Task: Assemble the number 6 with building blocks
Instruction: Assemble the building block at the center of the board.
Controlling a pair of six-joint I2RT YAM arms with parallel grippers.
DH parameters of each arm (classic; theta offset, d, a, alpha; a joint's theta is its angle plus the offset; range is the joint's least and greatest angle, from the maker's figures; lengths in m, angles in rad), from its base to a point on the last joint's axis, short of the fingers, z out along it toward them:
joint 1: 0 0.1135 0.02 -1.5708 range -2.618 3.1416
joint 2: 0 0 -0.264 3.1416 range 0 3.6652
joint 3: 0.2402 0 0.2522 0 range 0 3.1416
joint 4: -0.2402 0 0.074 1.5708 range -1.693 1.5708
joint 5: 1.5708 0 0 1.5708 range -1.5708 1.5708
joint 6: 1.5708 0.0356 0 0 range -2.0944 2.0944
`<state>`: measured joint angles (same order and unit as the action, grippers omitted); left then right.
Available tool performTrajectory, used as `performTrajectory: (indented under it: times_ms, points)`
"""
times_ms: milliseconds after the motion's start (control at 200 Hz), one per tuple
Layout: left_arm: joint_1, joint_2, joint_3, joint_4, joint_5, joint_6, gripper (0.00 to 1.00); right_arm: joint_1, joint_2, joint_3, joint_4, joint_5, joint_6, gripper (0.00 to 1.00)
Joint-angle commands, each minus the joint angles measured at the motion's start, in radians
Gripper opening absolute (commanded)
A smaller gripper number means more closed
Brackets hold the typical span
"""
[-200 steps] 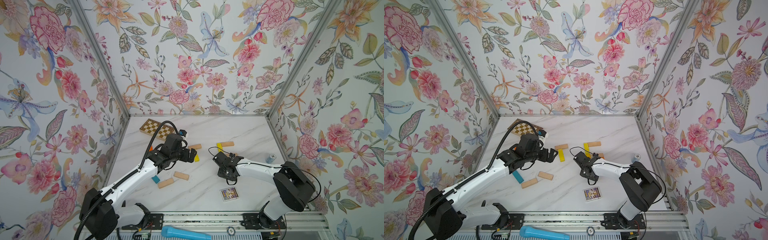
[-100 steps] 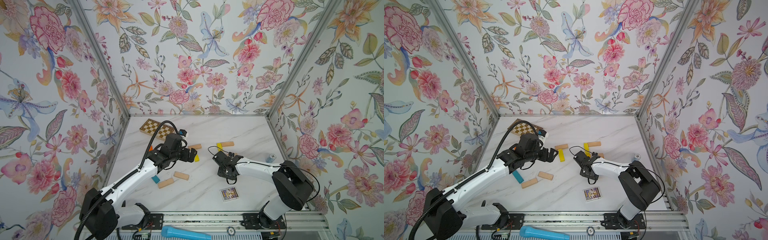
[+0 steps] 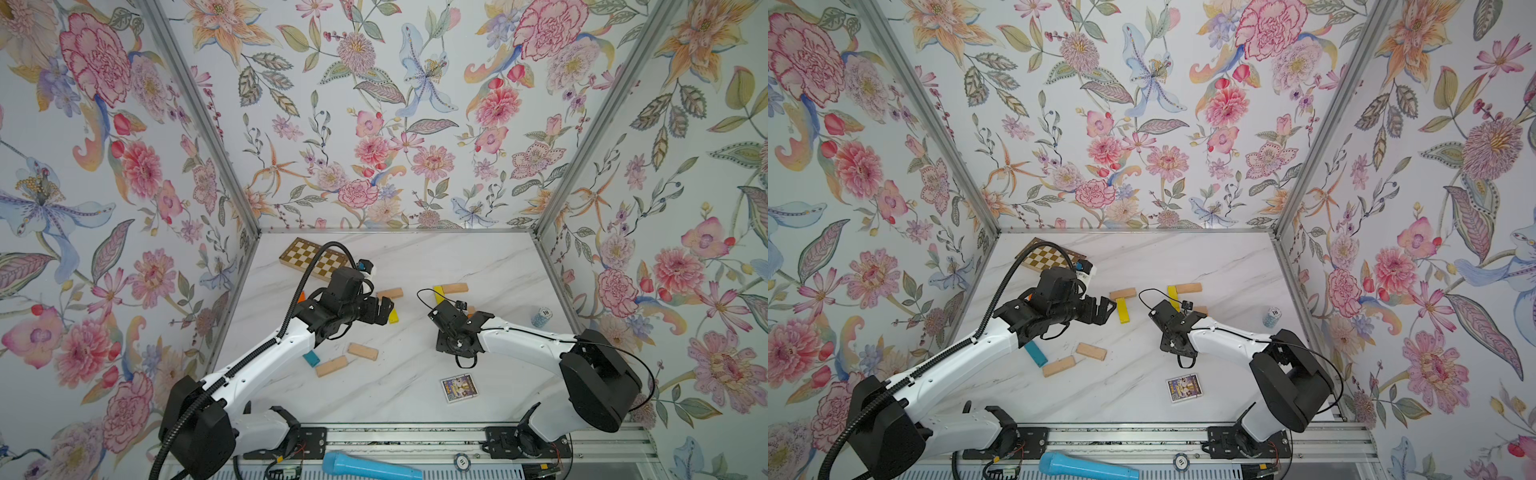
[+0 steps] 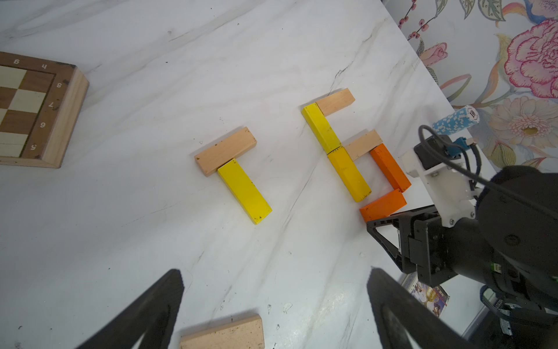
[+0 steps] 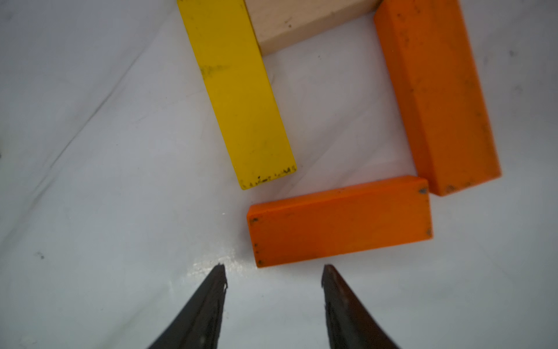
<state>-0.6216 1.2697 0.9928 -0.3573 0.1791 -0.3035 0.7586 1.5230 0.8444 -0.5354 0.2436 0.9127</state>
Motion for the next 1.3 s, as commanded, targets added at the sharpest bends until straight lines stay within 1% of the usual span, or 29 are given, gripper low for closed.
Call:
performTrajectory:
  times_ms: [0, 205, 510, 976, 1296]
  points:
    - [0.013, 0.007, -0.01, -0.003, -0.005, 0.01, 0.99, -0.003, -0.029, -0.033, -0.019, 0.016, -0.035, 0.55]
    - [0.015, 0.014, -0.003, -0.009, -0.027, 0.016, 0.99, -0.011, -0.042, -0.064, -0.024, 0.009, -0.037, 0.56]
    - [0.022, 0.019, -0.006, -0.002, -0.024, 0.014, 0.99, -0.031, -0.044, -0.094, -0.012, -0.002, -0.049, 0.58]
    - [0.023, 0.02, -0.011, 0.004, -0.012, 0.01, 0.98, -0.057, 0.015, -0.084, 0.029, -0.018, -0.078, 0.59]
    - [0.022, 0.022, -0.013, 0.009, -0.008, 0.009, 0.98, -0.074, 0.028, -0.073, 0.04, -0.021, -0.105, 0.58]
